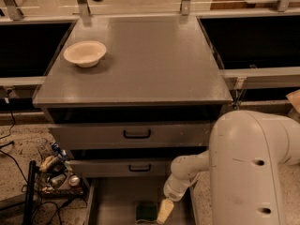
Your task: Pick sponge from bottom drawer and place on counter
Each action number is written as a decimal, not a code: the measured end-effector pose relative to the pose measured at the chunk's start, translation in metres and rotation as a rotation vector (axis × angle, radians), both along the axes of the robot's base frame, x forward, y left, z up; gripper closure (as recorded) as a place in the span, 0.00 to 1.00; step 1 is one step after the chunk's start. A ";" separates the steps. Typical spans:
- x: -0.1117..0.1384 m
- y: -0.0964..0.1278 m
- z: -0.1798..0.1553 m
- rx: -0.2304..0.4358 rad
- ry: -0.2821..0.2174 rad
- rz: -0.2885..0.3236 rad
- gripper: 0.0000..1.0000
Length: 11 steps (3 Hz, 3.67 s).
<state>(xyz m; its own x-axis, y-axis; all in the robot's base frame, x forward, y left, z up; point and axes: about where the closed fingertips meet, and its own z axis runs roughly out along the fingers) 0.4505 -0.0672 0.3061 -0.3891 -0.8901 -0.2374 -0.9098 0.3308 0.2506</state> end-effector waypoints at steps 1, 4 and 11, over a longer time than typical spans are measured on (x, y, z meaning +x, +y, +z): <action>-0.004 0.007 -0.035 -0.004 0.036 -0.003 0.00; -0.010 0.011 -0.046 -0.071 0.030 0.031 0.00; -0.014 0.015 -0.057 0.055 0.056 0.057 0.00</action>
Offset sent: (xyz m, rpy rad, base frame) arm -0.0034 0.0094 -0.0530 -0.0095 0.0542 -0.0008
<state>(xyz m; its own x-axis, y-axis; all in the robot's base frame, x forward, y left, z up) 0.4362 -0.0521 0.2494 -0.3519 -0.8975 -0.2660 -0.9108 0.2627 0.3184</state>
